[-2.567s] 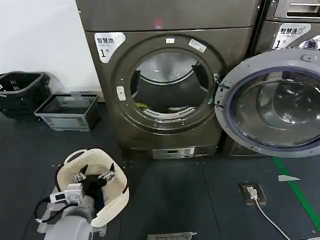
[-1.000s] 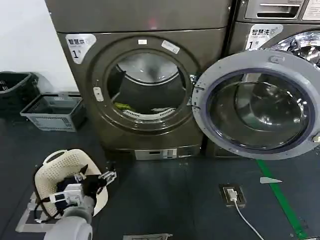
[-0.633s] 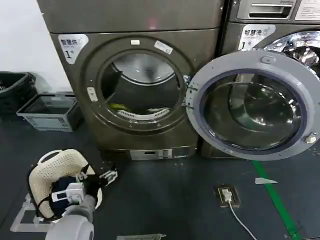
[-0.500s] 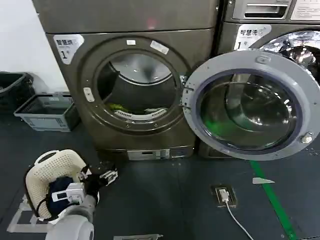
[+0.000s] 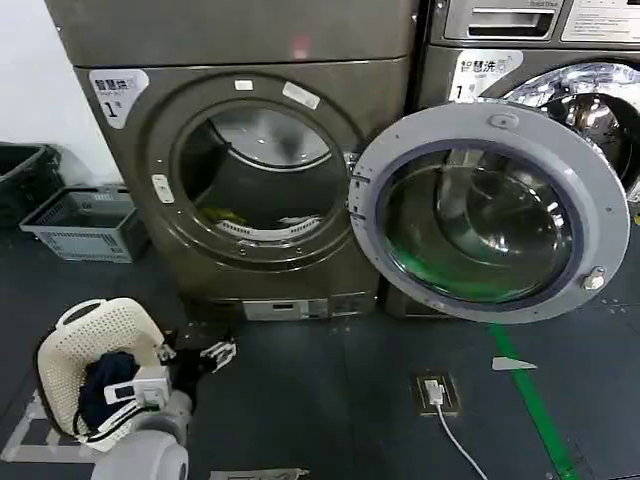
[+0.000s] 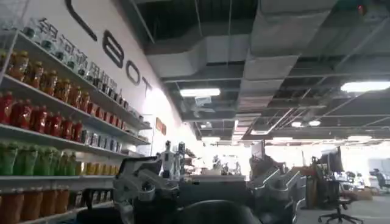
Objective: Grasp the clothes from the dryer.
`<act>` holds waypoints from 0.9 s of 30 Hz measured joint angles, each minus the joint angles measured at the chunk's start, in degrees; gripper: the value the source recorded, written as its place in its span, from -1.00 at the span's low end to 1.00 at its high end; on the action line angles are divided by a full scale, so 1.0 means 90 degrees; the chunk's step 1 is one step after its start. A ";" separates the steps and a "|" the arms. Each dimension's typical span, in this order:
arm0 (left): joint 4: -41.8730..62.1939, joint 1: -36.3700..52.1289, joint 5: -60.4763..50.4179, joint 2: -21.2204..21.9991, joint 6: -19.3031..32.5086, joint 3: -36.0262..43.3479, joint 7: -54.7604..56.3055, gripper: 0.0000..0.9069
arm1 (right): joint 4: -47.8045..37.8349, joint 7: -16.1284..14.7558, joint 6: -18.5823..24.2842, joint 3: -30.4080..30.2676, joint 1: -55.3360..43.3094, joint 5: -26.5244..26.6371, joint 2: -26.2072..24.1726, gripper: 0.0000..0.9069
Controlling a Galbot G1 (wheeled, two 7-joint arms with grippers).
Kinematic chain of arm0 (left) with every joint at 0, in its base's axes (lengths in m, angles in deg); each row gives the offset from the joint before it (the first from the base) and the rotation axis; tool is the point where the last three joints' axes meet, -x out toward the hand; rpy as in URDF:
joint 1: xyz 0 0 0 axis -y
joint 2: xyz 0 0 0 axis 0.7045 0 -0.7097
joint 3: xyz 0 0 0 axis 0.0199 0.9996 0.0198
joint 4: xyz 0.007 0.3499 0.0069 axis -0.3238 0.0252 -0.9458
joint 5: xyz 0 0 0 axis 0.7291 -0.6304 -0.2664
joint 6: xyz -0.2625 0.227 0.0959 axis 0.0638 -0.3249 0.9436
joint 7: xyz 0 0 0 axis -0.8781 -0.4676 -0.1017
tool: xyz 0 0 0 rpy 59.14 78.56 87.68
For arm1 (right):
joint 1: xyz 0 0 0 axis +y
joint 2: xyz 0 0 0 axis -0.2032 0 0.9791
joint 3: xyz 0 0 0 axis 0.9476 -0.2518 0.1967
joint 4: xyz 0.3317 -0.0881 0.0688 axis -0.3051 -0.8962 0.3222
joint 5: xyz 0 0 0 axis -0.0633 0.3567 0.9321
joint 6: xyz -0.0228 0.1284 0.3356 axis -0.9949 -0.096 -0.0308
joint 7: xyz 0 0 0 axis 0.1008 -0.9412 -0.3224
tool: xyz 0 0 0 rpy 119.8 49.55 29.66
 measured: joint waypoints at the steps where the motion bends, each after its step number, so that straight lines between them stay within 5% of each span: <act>1: 0.0000 0.0000 -0.0001 0.0000 0.0000 0.0000 -0.0001 1.00 | -0.0006 0.0013 0.0012 -0.0008 -0.0007 0.0002 0.0002 1.00; 27: -0.0028 0.0021 -0.0051 -0.0022 0.0000 0.0017 -0.0055 1.00 | -0.0020 0.0279 0.0453 -0.0053 -0.0026 0.0308 0.0086 1.00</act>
